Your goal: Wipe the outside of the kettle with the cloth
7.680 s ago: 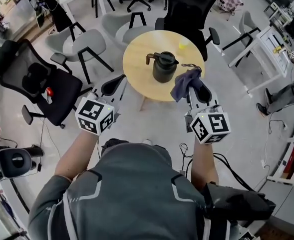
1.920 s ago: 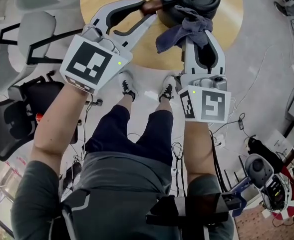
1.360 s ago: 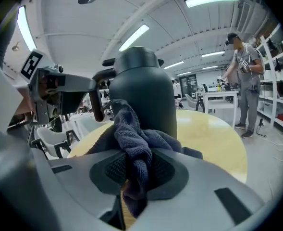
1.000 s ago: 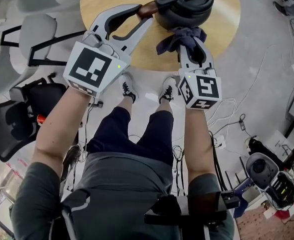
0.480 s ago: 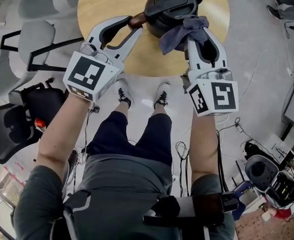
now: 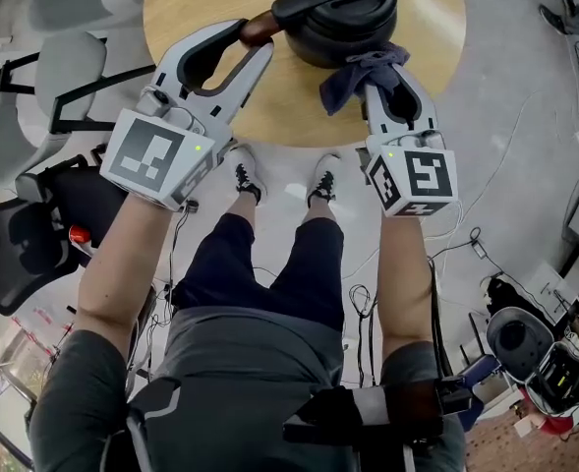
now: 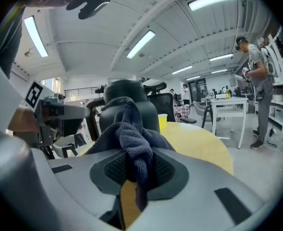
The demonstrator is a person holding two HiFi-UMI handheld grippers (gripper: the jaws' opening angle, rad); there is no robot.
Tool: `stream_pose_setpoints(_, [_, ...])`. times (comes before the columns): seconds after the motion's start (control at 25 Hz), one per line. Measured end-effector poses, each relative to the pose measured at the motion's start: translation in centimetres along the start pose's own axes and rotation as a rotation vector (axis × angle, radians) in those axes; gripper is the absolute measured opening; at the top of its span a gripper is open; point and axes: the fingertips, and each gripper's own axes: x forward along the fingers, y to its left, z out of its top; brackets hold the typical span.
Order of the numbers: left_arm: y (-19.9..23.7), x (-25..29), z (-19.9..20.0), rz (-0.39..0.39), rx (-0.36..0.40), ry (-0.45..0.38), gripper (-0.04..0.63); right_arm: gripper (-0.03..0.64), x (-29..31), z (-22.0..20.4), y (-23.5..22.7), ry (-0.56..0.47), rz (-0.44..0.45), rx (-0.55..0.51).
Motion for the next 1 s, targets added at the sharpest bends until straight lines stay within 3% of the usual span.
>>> stream_pose_setpoints(0.32, [0.2,0.3,0.0,0.011,0.006,-0.007,0.129,0.095,2.4,-5.1,-1.5,0.133,-0.011,0.012])
stream_pose_setpoints(0.48, [0.1,0.2,0.0,0.018,0.006,0.0,0.13,0.095,2.5,-5.4,-1.6,0.171,0.001,0.002])
stream_pose_setpoints(0.76, [-0.1,0.2,0.0,0.014,0.059,0.066,0.129,0.095,0.0,1.3,-0.9,0.068,0.046,-0.011])
stream_pose_setpoints(1.0, [-0.3,-0.7,1.0,0.052,0.004,0.058,0.135,0.095,-1.6,9.5,0.7,-0.056,0.135,-0.047])
